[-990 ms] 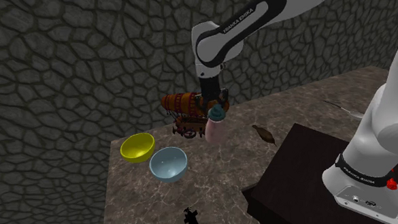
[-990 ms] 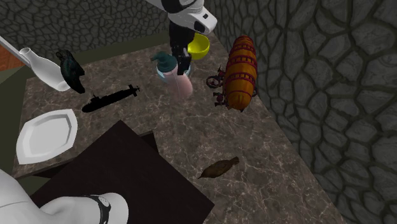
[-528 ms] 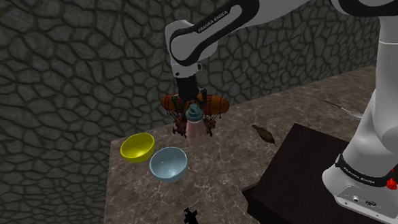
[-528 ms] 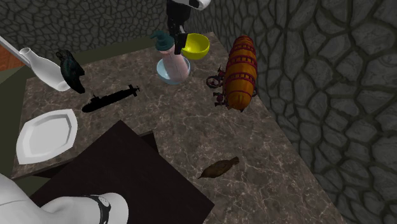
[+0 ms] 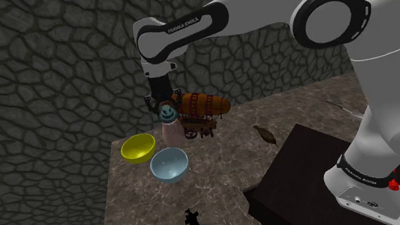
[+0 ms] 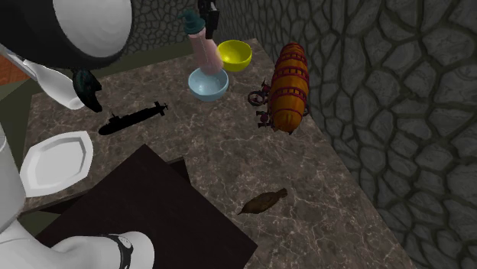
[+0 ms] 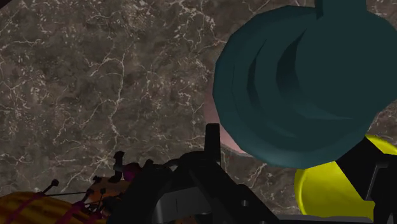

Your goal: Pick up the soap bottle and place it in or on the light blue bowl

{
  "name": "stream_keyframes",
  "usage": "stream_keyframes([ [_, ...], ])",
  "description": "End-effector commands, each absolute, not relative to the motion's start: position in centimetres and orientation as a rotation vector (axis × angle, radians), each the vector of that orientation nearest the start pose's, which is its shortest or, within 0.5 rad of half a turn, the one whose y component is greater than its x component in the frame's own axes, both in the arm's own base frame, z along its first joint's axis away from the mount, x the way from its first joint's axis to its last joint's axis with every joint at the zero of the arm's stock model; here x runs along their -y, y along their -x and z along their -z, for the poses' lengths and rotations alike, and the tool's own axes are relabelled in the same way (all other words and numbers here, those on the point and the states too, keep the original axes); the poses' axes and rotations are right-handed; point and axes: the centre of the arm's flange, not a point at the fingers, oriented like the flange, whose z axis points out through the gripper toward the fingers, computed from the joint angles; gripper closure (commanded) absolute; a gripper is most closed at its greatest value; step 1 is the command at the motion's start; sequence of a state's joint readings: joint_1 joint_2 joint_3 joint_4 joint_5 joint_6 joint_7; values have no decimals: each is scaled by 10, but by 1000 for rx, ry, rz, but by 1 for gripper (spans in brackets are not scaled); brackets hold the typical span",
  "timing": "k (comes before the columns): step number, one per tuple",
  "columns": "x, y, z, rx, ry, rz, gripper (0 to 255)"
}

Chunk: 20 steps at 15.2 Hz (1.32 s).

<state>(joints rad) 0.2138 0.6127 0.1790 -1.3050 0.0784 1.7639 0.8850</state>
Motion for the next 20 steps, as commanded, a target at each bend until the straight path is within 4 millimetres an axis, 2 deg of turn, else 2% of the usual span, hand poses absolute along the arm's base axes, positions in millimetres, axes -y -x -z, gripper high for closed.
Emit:
stream_keyframes([
  [1,-272,-680,-383,-815,2954,-343,255],
  [3,-291,-697,-387,-815,2954,-343,255],
  [20,-291,-697,-297,-815,2954,-343,255],
])
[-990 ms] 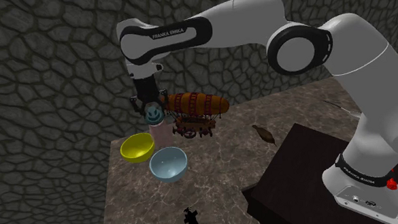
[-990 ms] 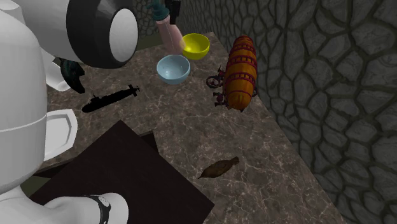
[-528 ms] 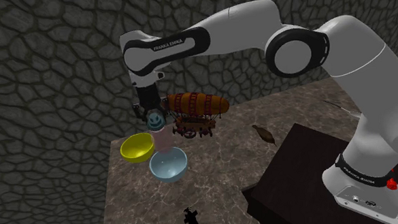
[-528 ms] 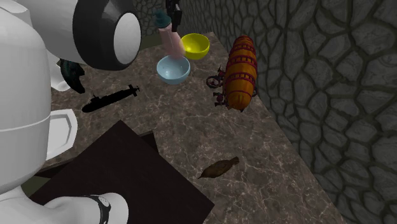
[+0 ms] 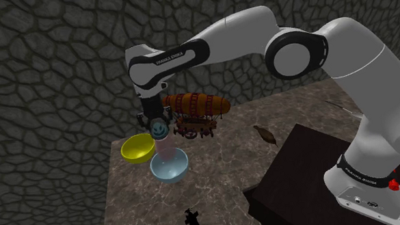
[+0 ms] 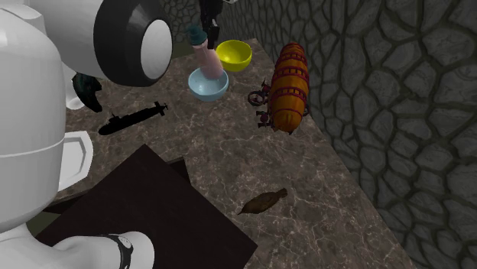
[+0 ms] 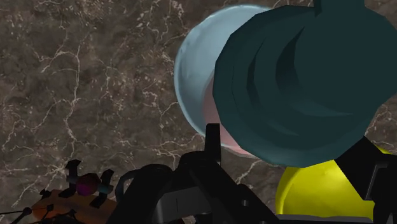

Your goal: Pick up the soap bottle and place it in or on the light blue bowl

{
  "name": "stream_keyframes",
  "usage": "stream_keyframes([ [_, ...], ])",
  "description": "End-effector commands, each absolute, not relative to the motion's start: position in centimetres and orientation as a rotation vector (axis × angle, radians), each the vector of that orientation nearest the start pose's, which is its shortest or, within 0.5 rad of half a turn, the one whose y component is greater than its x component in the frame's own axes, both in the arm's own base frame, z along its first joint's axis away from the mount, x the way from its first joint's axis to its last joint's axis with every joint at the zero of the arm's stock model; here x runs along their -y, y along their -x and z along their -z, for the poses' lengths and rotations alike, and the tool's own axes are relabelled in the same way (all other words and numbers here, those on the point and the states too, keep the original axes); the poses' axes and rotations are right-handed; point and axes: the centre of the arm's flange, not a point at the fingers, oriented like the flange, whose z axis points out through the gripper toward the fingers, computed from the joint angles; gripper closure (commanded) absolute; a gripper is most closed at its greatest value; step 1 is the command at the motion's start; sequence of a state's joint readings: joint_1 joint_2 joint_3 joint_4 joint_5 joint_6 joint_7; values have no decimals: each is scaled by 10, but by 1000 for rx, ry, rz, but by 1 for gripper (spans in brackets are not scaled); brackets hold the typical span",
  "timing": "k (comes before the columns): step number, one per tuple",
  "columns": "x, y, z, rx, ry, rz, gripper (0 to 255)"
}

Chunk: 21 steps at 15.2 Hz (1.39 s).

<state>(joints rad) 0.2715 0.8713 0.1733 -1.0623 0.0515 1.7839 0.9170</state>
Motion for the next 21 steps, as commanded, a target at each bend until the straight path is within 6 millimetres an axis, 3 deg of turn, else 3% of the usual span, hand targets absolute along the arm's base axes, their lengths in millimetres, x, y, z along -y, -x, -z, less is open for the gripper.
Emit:
stream_keyframes([
  [1,-291,-697,-292,-815,2954,-343,255],
  [5,-291,-697,-272,-815,2954,-343,255],
  [12,-291,-697,-272,-815,2954,-343,255],
  [13,-291,-697,-272,-815,2954,-343,0],
  [18,-291,-697,-272,-815,2954,-343,0],
  [21,-286,-705,-310,-815,2954,-343,0],
])
